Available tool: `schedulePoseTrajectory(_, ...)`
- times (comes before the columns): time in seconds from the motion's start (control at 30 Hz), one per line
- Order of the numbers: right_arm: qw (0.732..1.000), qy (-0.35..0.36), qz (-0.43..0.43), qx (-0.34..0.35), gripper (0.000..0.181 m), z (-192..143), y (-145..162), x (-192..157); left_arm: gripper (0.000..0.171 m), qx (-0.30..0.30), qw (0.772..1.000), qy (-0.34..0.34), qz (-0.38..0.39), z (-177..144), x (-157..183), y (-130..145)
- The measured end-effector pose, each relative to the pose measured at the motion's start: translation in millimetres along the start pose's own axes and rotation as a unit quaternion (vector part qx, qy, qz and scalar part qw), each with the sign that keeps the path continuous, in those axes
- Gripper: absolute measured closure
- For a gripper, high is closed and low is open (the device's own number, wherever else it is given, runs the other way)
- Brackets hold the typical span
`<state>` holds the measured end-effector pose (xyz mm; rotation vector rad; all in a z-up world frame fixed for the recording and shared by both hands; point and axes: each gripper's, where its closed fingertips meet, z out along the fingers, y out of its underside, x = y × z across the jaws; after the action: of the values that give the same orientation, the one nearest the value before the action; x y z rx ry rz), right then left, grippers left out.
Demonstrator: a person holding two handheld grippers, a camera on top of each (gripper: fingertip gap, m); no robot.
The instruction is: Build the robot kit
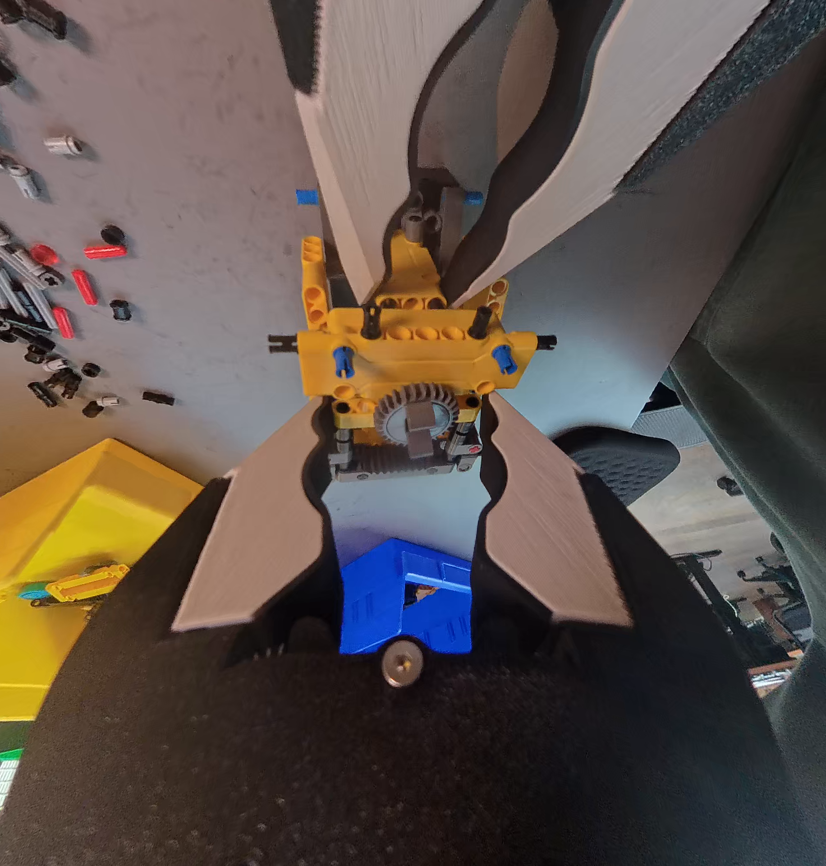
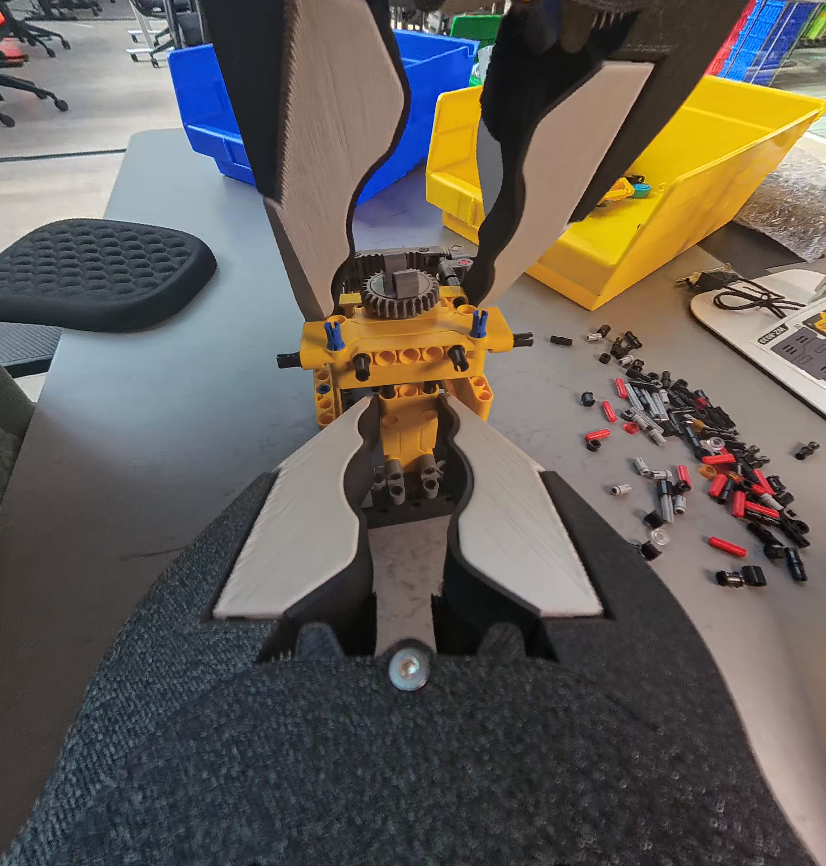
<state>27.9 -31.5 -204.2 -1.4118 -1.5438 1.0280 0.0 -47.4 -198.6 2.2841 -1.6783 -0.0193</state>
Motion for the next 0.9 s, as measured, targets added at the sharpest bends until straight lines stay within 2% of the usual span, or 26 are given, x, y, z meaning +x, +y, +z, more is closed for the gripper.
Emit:
schedulePoseTrajectory(0.33, 1.0, 0.002, 0.004, 0.001, 0.158, 0, 0, 1, 0.112, 0.082, 0.996, -0.019, 0.005, -26, 4, -7)
schedulePoseTrajectory(0.43, 1.0, 0.002, 0.005, 0.001, 0.158, 0, 0, 2, 0.117, 0.114, 0.993, -0.026, 0.009, -34, 7, -11)
schedulePoseTrajectory(0.7, 1.0, 0.006, 0.002, 0.002, 0.158, 0, 0, 2, 0.124, 0.122, 0.991, -0.047, 0.028, -27, 6, -17)
schedulePoseTrajectory(0.9, 1.0, 0.003, -0.005, 0.003, 0.158, 0, 0, 0, 0.131, 0.105, 0.993, -0.053, 0.032, -25, 4, -16)
